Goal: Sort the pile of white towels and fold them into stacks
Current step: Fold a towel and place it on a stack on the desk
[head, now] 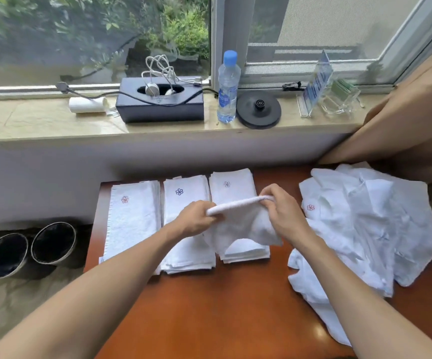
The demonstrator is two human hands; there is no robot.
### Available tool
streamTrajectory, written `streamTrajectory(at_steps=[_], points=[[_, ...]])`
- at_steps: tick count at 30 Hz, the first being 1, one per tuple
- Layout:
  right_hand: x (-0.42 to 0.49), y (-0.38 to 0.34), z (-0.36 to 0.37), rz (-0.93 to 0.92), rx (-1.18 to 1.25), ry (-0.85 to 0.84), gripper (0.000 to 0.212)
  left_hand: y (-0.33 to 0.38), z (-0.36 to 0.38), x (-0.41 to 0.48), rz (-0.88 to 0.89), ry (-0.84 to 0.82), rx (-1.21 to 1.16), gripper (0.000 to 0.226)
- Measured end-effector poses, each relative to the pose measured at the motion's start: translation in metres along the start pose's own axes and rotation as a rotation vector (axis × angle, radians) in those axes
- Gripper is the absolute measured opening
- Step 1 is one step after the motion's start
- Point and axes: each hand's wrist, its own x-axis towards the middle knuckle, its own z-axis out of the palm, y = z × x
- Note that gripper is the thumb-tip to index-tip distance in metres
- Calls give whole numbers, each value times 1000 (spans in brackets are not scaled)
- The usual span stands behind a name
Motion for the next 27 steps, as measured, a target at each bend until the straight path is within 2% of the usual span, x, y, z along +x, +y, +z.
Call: streamTrajectory(at_steps=[3, 5, 8, 11, 13, 15, 18, 23, 25, 27], points=[[-4, 37, 6, 186, 90, 68, 10, -14, -13, 21, -99, 83, 88, 25], [-9, 58, 11, 292, 144, 86, 9, -21, -24, 38, -134, 108, 102, 21], [-15, 83, 21, 384, 156, -6, 4, -20, -34, 65, -105, 86, 34, 12], [-9, 95, 34, 434, 48, -154, 9, -11, -36, 91, -13, 28, 102, 6], [3, 94, 44, 360, -162, -212, 24, -4, -32, 108, 27, -21, 174, 3], [21, 88, 52, 246, -332, -199, 42, 4, -27, 124, 72, -36, 218, 7], [62, 73, 61, 115, -247, -166, 53, 14, -20, 142, 140, 55, 98, 13], [112, 61, 84, 16, -3, -267, 42, -1, -1, 149, 120, 210, -295, 29], [116, 65, 91, 34, 98, -240, 24, -17, 5, 146, 96, 208, -392, 33], [118, 70, 96, 53, 179, -210, 13, -36, 5, 142, 7, 138, -457, 34]])
